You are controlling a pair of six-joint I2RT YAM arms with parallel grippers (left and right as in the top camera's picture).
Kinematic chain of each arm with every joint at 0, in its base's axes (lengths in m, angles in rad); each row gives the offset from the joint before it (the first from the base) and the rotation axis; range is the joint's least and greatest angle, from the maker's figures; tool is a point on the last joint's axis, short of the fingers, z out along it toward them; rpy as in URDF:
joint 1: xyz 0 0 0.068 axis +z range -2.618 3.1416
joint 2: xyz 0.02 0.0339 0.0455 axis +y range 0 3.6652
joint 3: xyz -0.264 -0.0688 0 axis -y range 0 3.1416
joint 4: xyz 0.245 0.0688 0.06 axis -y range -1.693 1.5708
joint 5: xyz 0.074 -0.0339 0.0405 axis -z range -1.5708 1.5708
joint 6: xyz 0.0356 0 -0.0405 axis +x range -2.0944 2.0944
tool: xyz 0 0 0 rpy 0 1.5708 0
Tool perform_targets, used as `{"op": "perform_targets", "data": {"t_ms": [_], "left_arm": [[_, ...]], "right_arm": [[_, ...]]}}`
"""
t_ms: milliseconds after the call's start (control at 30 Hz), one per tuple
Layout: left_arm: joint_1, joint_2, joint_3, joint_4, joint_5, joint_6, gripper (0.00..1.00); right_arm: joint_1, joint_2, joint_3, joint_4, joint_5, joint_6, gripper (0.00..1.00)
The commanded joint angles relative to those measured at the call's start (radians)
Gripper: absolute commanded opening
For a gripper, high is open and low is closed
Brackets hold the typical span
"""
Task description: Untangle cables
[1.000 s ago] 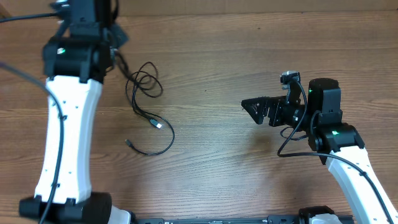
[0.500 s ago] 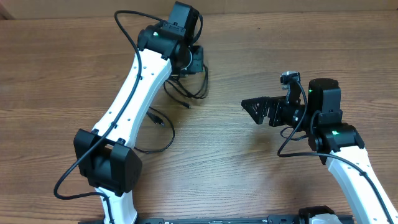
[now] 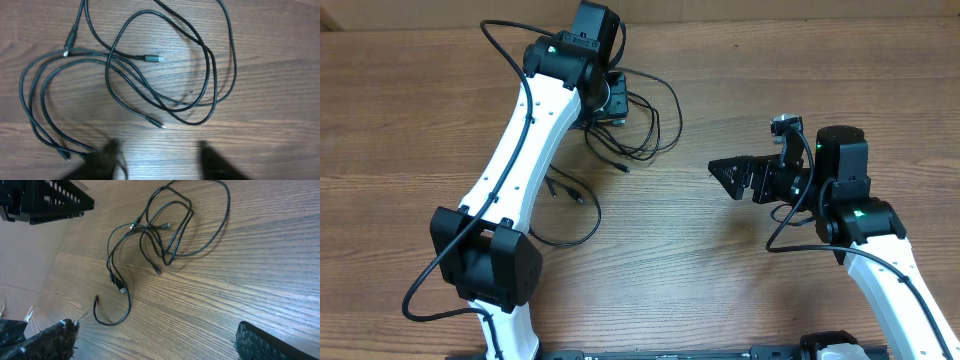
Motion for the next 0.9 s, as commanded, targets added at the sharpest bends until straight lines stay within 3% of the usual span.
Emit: {"op": "perform_targets", "data": {"t_ms": [0, 867], "left_arm": [[-0.001, -0.030, 0.013, -0.001, -0.013, -0.005, 1.00], [-0.002, -0.030, 0.013, -0.019, -0.013, -0.005, 1.00]], "right_arm": [[0.000, -0.013, 0.010, 0.000, 0.002, 0.003, 1.00], [0.000, -0.013, 0.010, 0.000, 0.002, 0.003, 1.00]]}}
